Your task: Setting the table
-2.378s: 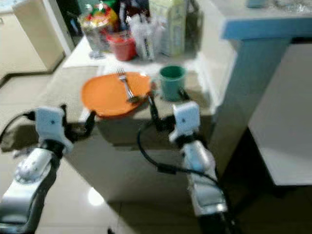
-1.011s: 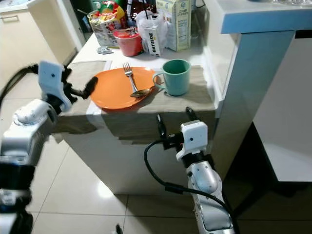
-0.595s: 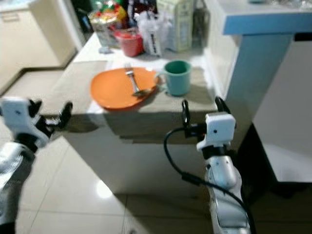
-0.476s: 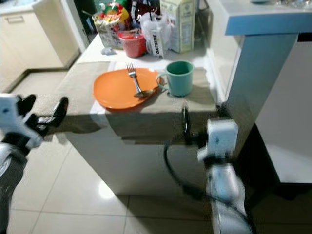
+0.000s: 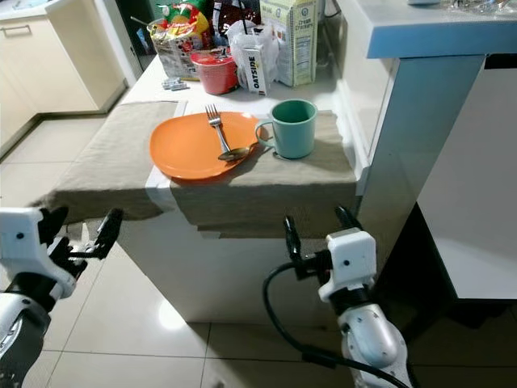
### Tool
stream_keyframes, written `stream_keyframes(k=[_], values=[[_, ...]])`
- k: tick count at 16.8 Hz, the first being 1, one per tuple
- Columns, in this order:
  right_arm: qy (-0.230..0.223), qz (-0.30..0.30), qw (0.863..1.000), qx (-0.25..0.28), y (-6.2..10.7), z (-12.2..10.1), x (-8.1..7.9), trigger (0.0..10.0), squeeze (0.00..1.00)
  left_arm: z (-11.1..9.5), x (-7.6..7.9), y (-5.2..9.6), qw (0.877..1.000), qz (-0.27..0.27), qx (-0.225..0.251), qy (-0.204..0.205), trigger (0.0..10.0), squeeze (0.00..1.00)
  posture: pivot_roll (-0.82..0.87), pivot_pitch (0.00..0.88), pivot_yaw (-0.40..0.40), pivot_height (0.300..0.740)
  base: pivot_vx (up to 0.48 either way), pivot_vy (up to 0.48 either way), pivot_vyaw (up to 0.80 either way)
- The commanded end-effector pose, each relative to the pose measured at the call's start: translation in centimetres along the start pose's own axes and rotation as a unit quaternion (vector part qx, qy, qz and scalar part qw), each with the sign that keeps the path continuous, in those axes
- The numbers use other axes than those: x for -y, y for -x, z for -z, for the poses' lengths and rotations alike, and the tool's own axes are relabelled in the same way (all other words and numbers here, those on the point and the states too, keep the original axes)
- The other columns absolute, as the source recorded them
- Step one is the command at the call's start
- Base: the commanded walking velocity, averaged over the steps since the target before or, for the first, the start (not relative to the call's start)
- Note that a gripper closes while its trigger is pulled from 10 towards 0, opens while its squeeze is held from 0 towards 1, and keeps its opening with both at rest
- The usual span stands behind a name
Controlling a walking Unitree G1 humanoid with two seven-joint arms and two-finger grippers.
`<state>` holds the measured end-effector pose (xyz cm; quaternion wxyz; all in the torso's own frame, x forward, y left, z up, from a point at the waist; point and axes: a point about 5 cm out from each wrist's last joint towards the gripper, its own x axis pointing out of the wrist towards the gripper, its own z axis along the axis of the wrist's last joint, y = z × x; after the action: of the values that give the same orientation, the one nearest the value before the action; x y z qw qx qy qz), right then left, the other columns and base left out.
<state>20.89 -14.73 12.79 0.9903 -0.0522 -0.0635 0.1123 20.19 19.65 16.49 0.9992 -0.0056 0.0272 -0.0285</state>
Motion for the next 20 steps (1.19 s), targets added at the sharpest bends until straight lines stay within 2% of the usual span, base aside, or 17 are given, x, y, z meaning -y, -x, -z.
stream_keyframes(k=[1, 5, 9, 16, 20], values=[[-0.004, -0.005, 1.0, 0.007, -0.1, -0.4, -0.1, 10.0, 0.0, -0.6, 0.3, 0.1, 1.0, 0.002, 0.013, -0.006, 10.0, 0.0, -0.12, 0.017, 0.144, 0.74, 0.42, 0.0, 0.0], [0.004, -0.005, 1.0, 0.013, -0.2, -0.3, 0.2, 10.0, 0.0, -1.2, 0.9, -0.7, 0.999, 0.015, 0.03, -0.02, 10.0, 0.0, -0.12, 0.007, 0.145, 0.74, 0.439, 0.0, 0.0], [0.008, -0.003, 1.0, 0.023, -0.8, -0.6, 0.6, 10.0, 0.0, -0.8, 1.4, -1.7, 0.999, 0.03, 0.023, -0.019, 10.0, 0.0, -0.13, 0.0, 0.14, 0.74, 0.446, 0.0, 0.0], [0.003, -0.008, 1.0, 0.023, -0.9, -0.5, 0.2, 10.0, 0.0, -0.8, 1.4, -2.4, 0.999, 0.038, 0.019, -0.034, 10.0, 0.0, -0.12, 0.0, 0.151, 0.74, 0.459, 0.0, 0.0], [0.002, -0.01, 1.0, 0.026, -0.9, -0.6, 0.1, 10.0, 0.0, -1.6, 1.3, -3.5, 0.997, 0.056, 0.027, -0.044, 10.0, 0.0, -0.13, 0.001, 0.155, 0.74, 0.0, 0.0, 0.0]])
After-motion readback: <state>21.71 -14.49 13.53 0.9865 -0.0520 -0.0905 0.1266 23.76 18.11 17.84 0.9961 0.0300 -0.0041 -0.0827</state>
